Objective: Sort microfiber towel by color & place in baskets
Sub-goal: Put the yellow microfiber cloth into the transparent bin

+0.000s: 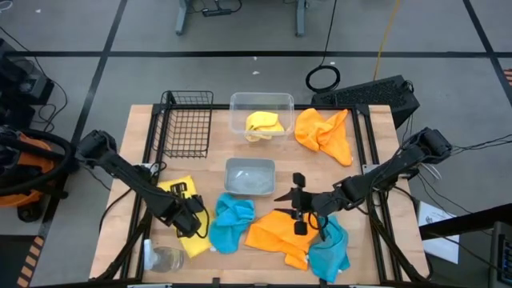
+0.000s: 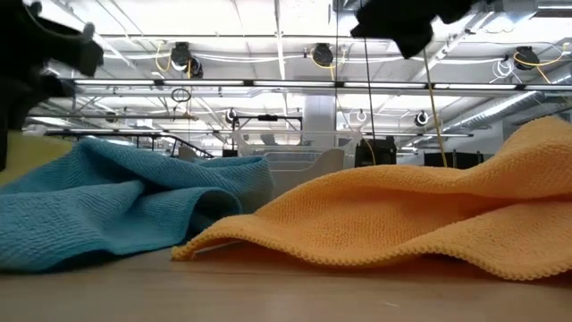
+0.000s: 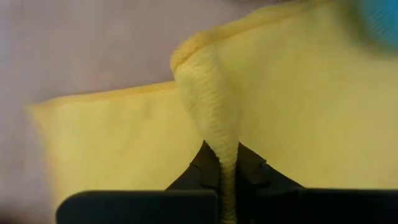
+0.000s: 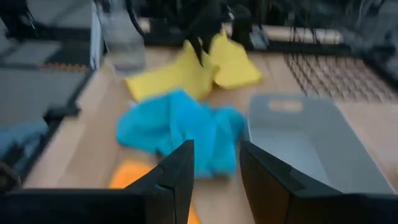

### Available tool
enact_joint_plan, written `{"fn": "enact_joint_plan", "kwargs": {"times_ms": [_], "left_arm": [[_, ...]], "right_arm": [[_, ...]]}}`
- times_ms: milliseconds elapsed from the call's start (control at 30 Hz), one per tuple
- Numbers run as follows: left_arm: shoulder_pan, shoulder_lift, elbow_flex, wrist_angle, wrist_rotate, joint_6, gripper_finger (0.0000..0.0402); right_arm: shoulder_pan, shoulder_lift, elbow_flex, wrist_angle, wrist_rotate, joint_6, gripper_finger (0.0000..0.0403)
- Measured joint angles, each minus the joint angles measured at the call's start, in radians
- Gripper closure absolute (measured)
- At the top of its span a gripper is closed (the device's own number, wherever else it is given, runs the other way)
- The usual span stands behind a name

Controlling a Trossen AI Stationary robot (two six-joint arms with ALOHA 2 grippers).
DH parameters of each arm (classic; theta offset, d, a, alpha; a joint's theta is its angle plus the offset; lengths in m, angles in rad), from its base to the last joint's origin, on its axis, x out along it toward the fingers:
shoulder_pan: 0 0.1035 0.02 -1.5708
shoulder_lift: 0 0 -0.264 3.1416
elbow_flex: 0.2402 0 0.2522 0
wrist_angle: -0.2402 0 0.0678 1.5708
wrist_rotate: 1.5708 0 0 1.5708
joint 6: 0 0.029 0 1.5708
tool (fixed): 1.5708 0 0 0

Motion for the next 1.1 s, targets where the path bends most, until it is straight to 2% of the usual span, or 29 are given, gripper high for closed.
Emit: {"fn": "enact_joint_plan", "kwargs": {"times_ms": [200, 400, 567, 767, 900, 1100], "left_arm": [[-0.014, -0.044, 0.123, -0.186, -0.074, 0.02, 0.0392], [-0.02, -0.048, 0.259, -0.303, -0.126, 0.102, 0.0391], [-0.02, -0.049, 0.38, -0.414, -0.185, 0.163, 0.039], [-0.02, -0.049, 0.504, -0.541, -0.284, 0.182, 0.0389], [-0.02, -0.05, 0.545, -0.54, -0.323, 0.256, 0.0388], [-0.011, -0.05, 0.554, -0.495, -0.34, 0.332, 0.0387]], "right_arm": [[-0.007, 0.13, 0.0, 0.298, 0.0, -0.143, 0.0282], [-0.053, 0.227, 0.002, 0.559, -0.004, -0.237, 0.0282], [-0.108, 0.283, 0.082, 0.574, -0.099, -0.254, 0.0282], [-0.165, 0.383, 0.252, 0.5, -0.215, -0.319, 0.0278], [-0.204, 0.45, 0.387, 0.418, -0.22, -0.366, 0.0241], [-0.243, 0.53, 0.557, 0.37, -0.239, -0.401, 0.0123]]}}
